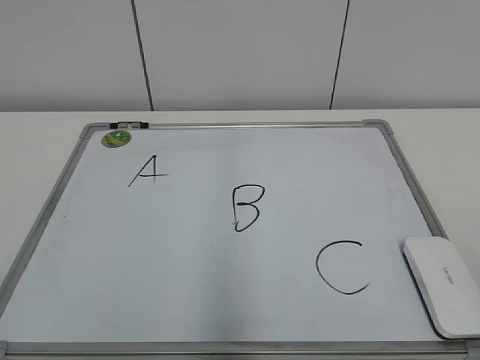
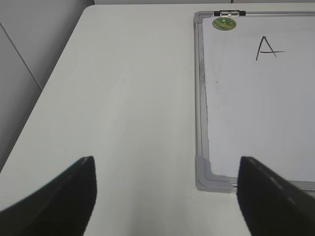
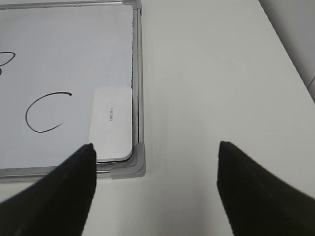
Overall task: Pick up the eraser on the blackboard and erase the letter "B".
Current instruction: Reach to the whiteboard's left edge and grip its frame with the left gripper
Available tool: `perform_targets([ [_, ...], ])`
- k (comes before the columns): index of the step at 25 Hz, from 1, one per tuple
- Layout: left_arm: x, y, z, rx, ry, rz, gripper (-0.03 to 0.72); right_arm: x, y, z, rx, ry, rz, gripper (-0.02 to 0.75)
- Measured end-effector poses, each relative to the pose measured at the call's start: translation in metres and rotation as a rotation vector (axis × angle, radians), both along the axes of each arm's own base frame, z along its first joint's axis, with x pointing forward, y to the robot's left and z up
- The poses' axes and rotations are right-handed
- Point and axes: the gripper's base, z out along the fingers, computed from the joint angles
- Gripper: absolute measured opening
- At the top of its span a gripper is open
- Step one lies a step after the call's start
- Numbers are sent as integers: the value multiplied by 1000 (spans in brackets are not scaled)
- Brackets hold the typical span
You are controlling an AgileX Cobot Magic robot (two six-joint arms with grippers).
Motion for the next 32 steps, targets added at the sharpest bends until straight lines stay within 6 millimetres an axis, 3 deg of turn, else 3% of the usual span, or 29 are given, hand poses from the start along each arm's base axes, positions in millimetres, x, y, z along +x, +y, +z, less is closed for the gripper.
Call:
perform_targets([
  [32, -1, -1, 4, -5, -13, -3, 643, 0, 0, 0, 0, 0, 0, 587],
])
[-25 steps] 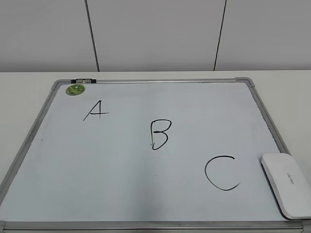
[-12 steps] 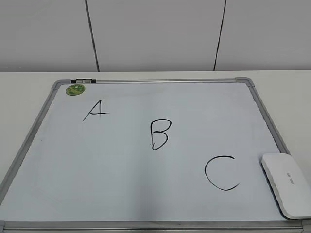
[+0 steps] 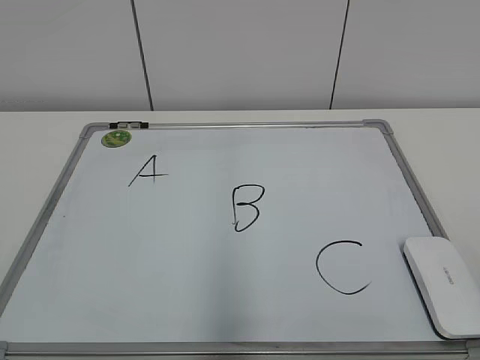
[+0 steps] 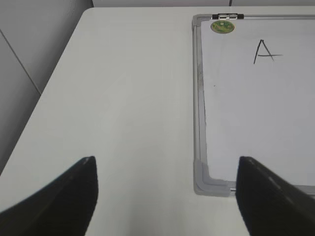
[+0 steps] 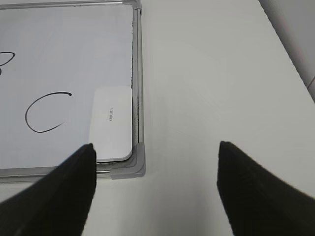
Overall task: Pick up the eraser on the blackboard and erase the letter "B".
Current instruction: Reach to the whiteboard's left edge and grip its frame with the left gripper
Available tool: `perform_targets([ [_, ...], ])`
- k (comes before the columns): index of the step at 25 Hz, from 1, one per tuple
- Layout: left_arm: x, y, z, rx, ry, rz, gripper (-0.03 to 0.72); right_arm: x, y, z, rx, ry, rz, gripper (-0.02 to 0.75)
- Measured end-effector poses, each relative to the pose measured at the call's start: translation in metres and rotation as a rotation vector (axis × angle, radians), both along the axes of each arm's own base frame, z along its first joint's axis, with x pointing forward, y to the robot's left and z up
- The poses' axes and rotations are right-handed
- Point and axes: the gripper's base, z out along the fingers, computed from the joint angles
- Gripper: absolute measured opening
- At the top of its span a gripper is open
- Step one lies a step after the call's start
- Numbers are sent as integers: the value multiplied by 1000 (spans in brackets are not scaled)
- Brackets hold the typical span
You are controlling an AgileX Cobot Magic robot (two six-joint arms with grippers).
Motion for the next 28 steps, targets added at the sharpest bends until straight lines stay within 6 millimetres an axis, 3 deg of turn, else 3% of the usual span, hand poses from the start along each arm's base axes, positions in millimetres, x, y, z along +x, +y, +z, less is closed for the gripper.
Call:
perform_targets([
  [6, 1, 0, 28, 0, -54, -4, 643, 0, 0, 0, 0, 0, 0, 587],
  [13, 50, -2, 47, -41, 2, -28, 641, 0, 0, 0, 0, 0, 0, 586],
  [21, 126, -1, 34, -35, 157, -62, 640, 0, 0, 0, 0, 0, 0, 587],
  [28, 184, -7, 6, -17, 268, -117, 613, 0, 0, 0, 0, 0, 0, 586],
])
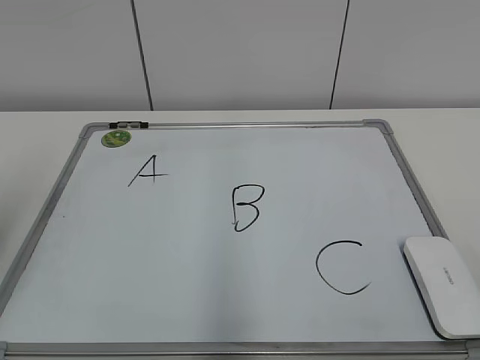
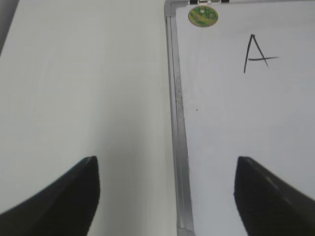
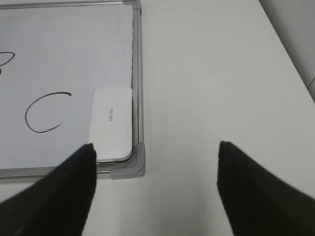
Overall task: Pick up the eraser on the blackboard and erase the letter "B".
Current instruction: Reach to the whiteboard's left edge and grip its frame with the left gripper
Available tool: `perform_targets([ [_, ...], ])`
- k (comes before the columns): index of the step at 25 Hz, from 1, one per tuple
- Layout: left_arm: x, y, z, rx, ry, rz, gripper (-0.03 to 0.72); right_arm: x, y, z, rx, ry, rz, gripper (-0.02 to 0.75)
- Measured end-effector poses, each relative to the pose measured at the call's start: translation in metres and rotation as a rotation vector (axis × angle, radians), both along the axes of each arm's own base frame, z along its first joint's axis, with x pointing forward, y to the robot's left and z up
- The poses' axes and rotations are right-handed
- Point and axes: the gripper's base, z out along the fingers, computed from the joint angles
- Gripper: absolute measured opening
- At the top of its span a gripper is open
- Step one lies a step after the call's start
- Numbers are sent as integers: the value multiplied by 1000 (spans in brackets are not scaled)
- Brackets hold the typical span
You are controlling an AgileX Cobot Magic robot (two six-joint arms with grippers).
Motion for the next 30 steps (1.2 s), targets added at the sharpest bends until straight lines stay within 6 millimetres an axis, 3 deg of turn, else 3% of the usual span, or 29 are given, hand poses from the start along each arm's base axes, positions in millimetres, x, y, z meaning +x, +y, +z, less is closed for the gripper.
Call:
perform_targets([
  [21, 175, -12, -60, -4, 541, -82, 548, 0, 0, 0, 0, 0, 0, 586],
  [25, 194, -12, -79, -3, 635, -92, 512, 0, 0, 0, 0, 0, 0, 587],
  [30, 203, -13, -97, -3, 681, -94, 496, 0, 0, 0, 0, 0, 0, 586],
])
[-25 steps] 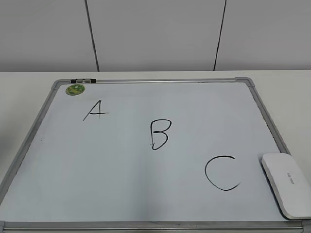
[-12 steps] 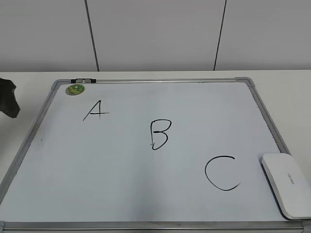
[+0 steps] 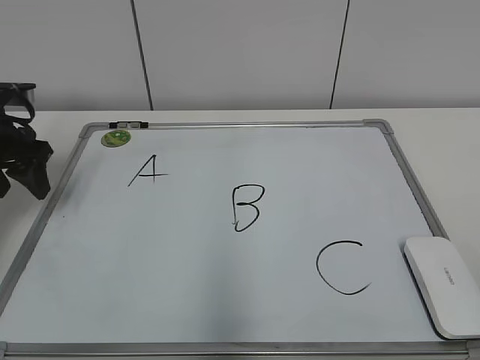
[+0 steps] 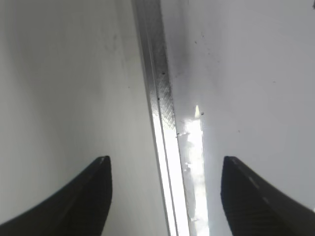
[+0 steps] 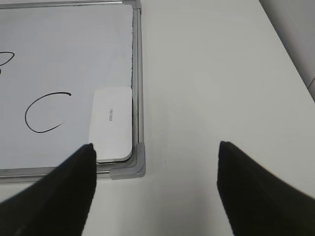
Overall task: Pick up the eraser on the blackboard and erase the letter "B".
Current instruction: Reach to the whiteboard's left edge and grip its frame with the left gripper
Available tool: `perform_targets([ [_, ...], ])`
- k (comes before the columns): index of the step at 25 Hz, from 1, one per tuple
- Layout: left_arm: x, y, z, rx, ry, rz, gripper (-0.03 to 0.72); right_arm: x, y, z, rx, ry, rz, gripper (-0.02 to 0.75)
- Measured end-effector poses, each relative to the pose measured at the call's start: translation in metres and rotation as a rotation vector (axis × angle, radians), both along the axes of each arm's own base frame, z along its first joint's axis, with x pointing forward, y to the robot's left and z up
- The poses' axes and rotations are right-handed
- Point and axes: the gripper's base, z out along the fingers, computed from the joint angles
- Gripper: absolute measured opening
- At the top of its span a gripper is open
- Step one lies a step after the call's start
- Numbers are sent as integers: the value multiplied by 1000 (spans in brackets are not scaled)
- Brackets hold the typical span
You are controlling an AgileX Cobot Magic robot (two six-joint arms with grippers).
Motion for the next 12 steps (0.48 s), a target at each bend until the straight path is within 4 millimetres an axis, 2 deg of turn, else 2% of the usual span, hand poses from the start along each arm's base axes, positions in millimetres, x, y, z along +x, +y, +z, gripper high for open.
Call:
perform_targets([
  [12, 6, -3, -14, -30, 27, 17, 494, 0, 0, 0, 0, 0, 0, 586],
])
